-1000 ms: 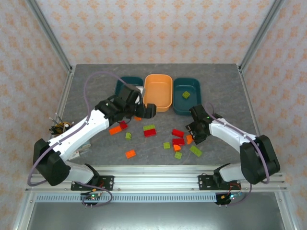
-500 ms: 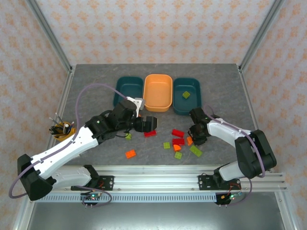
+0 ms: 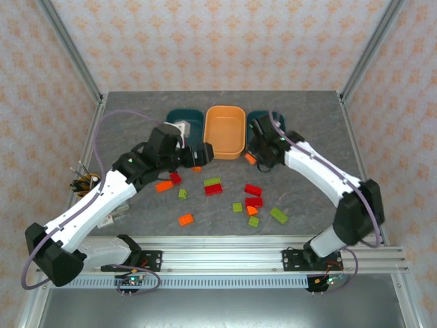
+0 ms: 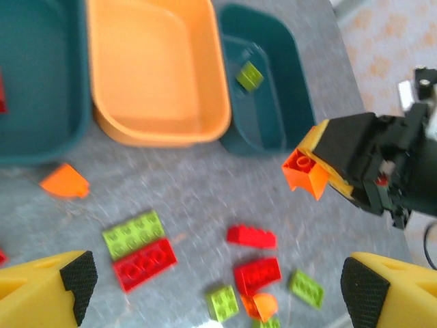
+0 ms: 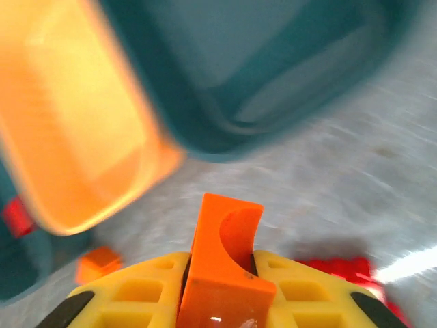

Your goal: Sort the legos into containers by color

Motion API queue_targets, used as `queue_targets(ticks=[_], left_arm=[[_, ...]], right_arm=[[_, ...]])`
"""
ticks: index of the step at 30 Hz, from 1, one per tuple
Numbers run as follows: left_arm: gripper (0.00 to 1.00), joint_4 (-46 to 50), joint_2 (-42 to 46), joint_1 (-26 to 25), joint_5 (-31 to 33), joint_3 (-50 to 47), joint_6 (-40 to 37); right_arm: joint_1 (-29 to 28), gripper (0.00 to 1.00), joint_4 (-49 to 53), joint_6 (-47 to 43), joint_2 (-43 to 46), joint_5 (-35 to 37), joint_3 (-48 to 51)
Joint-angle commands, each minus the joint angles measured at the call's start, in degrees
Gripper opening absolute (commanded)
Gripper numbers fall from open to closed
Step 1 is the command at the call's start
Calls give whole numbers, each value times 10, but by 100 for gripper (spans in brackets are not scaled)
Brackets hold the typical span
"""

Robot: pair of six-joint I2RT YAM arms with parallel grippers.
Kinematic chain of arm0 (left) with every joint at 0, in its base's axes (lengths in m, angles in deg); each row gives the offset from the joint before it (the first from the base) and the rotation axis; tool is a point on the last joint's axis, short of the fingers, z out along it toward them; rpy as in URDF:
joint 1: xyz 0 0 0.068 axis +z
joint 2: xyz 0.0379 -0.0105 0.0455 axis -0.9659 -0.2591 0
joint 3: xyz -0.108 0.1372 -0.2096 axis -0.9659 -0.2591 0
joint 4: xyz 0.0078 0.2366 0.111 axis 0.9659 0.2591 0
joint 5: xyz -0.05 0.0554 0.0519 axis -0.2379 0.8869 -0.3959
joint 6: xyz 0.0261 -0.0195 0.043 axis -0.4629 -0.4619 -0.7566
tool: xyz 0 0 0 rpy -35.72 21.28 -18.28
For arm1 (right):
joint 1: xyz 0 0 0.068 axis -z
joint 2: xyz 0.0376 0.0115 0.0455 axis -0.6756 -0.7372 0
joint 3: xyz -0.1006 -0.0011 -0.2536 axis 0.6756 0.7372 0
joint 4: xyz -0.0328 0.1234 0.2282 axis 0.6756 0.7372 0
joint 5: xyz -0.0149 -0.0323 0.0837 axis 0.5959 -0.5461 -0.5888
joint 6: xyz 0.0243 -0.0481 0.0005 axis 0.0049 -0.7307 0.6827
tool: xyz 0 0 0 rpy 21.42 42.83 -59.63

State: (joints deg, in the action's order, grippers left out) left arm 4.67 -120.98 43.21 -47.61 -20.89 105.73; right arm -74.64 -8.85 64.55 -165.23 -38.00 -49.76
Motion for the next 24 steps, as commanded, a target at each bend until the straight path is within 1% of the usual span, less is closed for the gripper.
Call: queue_targets(ticks=[1, 3, 5, 8, 11, 14, 17, 18, 21, 24], left_arm=[[95, 21, -30, 32, 0, 43, 8], [95, 30, -48, 52, 15, 53, 8], [95, 21, -63, 79, 12, 51, 16], [95, 13, -74, 107, 15, 48, 26], [95, 13, -73, 118, 20, 47, 26], [95, 29, -69, 123, 26, 42, 27], [95, 40, -54, 127, 35, 26, 31], [95, 43, -48, 128, 39, 20, 36], [95, 65, -30, 132, 50, 2, 56], [95, 94, -16, 134, 65, -14, 83]], right_arm=[[-7, 20, 23, -90, -107, -1, -102], [-6, 20, 41, -112, -180, -4, -188], [-6, 20, 72, -137, -261, -7, -287], [3, 21, 127, -150, -372, -18, -425], [17, 21, 153, -148, -455, -34, -519], [32, 24, 161, -140, -511, -59, -580], [39, 28, 170, -133, -547, -83, -613], [39, 30, 172, -134, -552, -86, -618], [39, 40, 172, -141, -550, -95, -620], [37, 49, 172, -152, -527, -94, -614]])
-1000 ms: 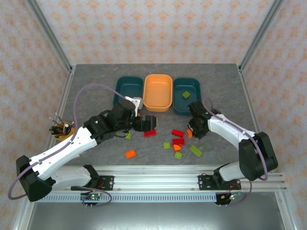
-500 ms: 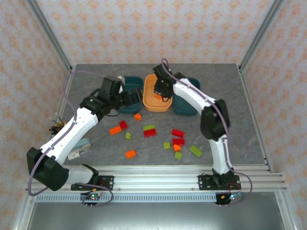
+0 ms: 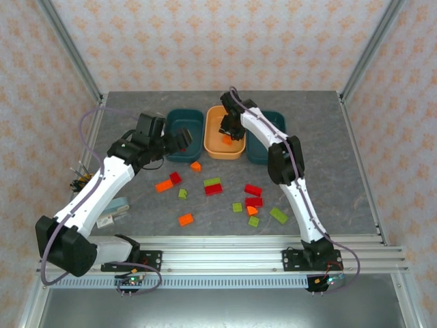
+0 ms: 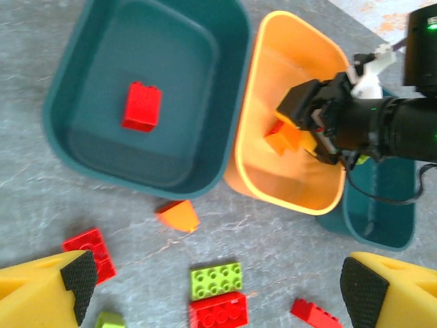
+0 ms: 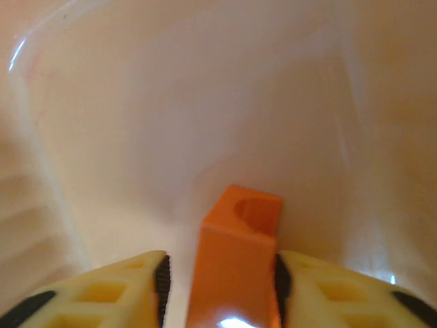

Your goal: Sort the legos into containers by color

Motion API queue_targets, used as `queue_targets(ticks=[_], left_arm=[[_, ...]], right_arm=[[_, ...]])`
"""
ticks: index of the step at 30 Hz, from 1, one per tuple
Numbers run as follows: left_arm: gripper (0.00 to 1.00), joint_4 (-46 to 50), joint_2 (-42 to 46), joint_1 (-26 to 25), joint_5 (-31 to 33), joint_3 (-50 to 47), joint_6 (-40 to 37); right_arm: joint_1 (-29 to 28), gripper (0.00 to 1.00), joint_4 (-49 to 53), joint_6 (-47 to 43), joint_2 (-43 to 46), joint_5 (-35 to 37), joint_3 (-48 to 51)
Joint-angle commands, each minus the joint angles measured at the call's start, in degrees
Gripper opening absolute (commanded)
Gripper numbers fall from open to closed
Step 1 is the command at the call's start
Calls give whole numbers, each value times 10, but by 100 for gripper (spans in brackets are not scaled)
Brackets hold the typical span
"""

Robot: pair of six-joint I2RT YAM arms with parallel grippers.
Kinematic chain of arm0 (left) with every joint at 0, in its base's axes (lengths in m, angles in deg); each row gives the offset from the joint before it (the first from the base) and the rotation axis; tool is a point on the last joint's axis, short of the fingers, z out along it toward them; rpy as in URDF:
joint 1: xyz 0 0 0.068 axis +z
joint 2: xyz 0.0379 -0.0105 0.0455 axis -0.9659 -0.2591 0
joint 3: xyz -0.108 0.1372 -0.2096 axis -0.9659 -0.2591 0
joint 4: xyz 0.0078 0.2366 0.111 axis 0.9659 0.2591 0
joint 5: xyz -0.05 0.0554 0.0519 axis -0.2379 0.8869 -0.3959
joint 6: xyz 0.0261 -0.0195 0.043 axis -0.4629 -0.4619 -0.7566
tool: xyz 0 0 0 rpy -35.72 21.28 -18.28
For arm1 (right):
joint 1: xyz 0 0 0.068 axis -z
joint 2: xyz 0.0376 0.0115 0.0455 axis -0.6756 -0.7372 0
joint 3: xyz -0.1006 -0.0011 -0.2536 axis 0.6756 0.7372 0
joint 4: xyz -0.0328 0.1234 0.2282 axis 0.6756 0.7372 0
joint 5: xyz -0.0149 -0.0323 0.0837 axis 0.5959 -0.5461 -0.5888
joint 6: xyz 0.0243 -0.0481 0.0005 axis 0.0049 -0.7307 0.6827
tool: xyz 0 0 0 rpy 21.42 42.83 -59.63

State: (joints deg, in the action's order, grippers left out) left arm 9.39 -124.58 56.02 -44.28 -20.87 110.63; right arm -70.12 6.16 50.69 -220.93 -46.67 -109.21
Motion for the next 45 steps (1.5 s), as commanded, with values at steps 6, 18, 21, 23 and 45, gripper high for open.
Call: queue_targets(ticks=[6, 18, 21, 23, 45], left_arm=[[94, 114, 36, 19, 51, -43, 117], [88, 107, 54, 24, 45, -114, 290], [87, 105, 53, 24, 41, -124, 313], [86, 107, 55, 25, 37, -136, 337], [73, 23, -89, 29, 71, -188, 763]], right_arm=[[-42, 51, -72, -85, 192, 28, 123], [-105, 54, -405, -162, 614, 47, 671], [-110, 55, -427, -172, 691, 52, 756], [-112, 55, -426, -176, 726, 54, 789], [-122, 58, -433, -165, 743, -58, 823]])
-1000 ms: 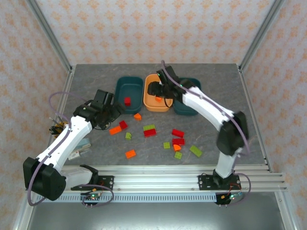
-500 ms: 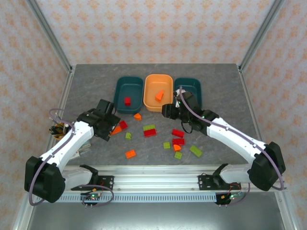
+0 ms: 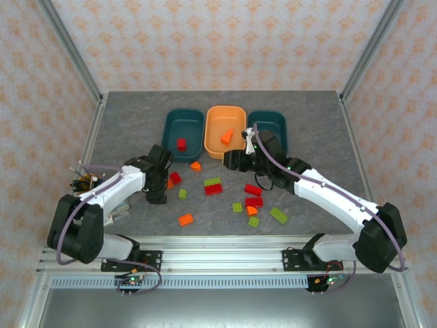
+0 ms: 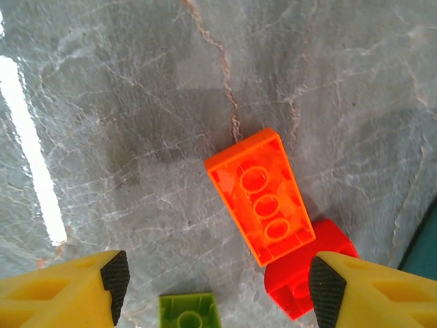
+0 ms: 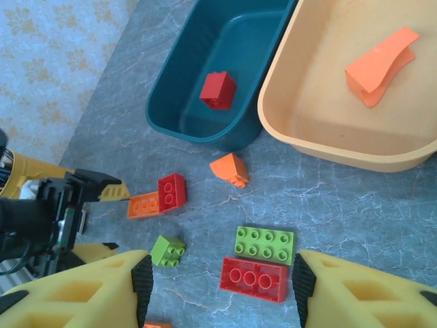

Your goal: Sort the legos into containers by color

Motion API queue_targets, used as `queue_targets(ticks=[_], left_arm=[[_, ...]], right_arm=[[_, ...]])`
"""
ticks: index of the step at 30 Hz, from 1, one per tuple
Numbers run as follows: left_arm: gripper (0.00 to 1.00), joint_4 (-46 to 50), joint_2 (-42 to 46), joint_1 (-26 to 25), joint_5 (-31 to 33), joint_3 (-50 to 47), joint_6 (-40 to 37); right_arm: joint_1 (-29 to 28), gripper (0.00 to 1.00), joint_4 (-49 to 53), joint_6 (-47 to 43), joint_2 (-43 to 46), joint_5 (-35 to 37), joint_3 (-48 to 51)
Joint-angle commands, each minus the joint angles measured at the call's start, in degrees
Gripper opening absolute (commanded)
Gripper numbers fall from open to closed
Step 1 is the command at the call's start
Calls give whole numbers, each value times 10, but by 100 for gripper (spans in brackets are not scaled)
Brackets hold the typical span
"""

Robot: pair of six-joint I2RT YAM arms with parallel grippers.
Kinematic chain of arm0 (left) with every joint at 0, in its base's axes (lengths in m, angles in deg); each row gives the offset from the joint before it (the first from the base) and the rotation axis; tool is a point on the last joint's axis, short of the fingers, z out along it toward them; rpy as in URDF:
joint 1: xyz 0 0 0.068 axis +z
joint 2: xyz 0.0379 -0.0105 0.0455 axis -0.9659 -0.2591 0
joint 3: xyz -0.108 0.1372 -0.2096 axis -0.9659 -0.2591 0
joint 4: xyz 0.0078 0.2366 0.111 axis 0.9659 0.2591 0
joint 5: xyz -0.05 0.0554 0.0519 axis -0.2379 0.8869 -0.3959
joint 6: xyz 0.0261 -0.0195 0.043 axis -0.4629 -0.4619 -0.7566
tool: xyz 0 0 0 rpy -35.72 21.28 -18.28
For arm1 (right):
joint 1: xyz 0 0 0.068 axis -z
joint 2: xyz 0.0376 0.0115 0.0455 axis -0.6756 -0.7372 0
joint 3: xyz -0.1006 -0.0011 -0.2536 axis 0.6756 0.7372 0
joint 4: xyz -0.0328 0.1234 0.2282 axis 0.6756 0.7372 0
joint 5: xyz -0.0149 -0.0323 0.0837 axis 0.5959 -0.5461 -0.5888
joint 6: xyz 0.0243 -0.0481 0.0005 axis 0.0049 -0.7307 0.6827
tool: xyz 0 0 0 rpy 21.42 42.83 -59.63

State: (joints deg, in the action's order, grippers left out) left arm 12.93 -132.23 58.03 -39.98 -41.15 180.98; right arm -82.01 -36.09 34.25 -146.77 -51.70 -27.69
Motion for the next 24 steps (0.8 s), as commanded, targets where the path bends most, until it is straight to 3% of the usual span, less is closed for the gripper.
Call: queue_targets(ticks=[1, 5, 7, 10, 13, 16, 20, 24], left_arm=[[73, -11, -20, 11, 29, 22, 59], [75, -14, -40, 21, 32, 59, 19], [78, 45, -62, 24, 45, 121, -66], [91, 141, -119, 24, 60, 244, -239], [94, 182, -159, 21, 60, 303, -403], [88, 165, -132, 14, 68, 277, -507], [80, 116, -69, 11, 62, 211, -582], [77, 48, -62, 5, 10, 164, -650]], right_arm=[[-3, 58, -10, -1, 3, -8, 9], [-3, 58, -7, 5, 9, -5, 15], [-3, 58, -5, 8, 13, -2, 18], [-3, 58, -1, 9, 17, 2, 20], [-3, 58, 4, 8, 19, 5, 18], [-3, 58, 8, 9, 20, 9, 17], [-3, 58, 9, 13, 20, 13, 18], [-3, 58, 8, 15, 13, 14, 17]])
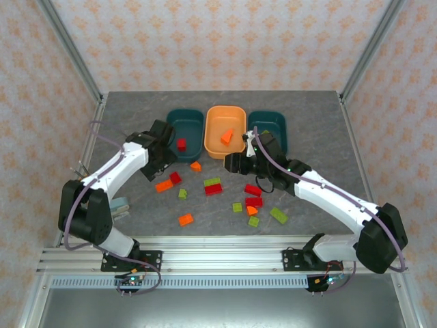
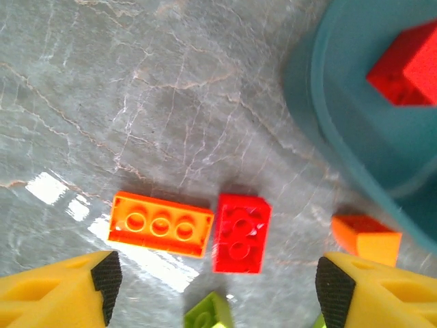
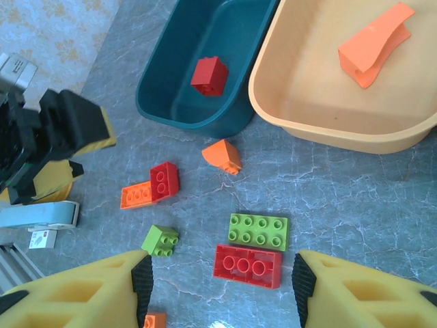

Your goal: Sort the legos into containers by color

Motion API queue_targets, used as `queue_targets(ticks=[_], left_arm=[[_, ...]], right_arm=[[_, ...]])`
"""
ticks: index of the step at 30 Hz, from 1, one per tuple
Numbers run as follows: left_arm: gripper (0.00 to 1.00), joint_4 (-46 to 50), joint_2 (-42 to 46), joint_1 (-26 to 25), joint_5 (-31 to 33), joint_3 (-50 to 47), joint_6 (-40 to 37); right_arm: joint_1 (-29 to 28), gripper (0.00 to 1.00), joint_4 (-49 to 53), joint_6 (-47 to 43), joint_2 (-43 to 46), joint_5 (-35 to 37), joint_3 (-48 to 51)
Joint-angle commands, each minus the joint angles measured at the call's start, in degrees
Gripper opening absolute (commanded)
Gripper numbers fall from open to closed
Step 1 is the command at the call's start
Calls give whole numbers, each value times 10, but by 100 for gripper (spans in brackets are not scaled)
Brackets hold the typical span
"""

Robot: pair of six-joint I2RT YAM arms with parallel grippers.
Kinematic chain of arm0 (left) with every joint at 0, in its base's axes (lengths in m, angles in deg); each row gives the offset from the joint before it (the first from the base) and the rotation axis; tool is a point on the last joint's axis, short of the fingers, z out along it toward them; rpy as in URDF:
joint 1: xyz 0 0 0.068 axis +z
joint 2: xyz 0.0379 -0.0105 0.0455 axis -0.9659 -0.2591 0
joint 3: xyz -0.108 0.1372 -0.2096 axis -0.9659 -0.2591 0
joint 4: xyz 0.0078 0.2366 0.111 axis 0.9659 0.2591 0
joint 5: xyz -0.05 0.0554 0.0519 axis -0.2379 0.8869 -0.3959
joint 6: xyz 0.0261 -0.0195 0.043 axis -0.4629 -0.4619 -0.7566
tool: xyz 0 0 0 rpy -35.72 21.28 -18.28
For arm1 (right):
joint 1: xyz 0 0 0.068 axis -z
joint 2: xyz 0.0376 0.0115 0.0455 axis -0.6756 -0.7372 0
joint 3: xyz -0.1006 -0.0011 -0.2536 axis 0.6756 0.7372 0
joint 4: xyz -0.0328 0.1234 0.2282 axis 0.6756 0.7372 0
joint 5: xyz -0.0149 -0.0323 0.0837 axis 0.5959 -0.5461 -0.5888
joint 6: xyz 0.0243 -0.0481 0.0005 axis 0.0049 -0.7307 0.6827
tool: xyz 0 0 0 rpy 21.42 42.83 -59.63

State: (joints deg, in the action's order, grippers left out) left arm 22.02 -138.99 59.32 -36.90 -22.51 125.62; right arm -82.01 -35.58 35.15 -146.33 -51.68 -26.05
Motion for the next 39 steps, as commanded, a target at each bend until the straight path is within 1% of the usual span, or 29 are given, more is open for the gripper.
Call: queue_targets(ticks=[1, 4, 7, 13, 17, 22, 25, 27, 35, 39], left_arm=[[75, -60, -2, -11, -34, -30, -115], [73, -91, -33, -15, -56, -39, -158], [72, -121, -53, -15, -57, -47, -188], [73, -139, -93, -15, -58, -45, -216], [68, -163, -101, -15, -62, -60, -215], [63, -155, -107, -25, -52, -62, -207], [58, -153, -112, -32, -46, -66, -203], [57, -154, -117, -36, -40, -69, -197], [52, -158, -134, -41, -28, -63, -195], [49, -150, -144, -48, -19, -53, -199]], right_arm=[[-3, 58, 2, 7, 6, 13, -1], [-3, 58, 2, 8, -1, 11, -8], [-3, 58, 3, 10, -5, 11, -13], [-3, 58, 6, 22, 3, 17, -6], [-3, 58, 7, 28, 17, 26, 6], [-3, 58, 11, 31, 26, 31, 14], [-3, 58, 9, 34, 25, 33, 15], [-3, 58, 4, 35, 23, 32, 15], [-3, 59, -33, 41, 24, -7, 18], [-3, 59, -36, 48, 30, -11, 21]])
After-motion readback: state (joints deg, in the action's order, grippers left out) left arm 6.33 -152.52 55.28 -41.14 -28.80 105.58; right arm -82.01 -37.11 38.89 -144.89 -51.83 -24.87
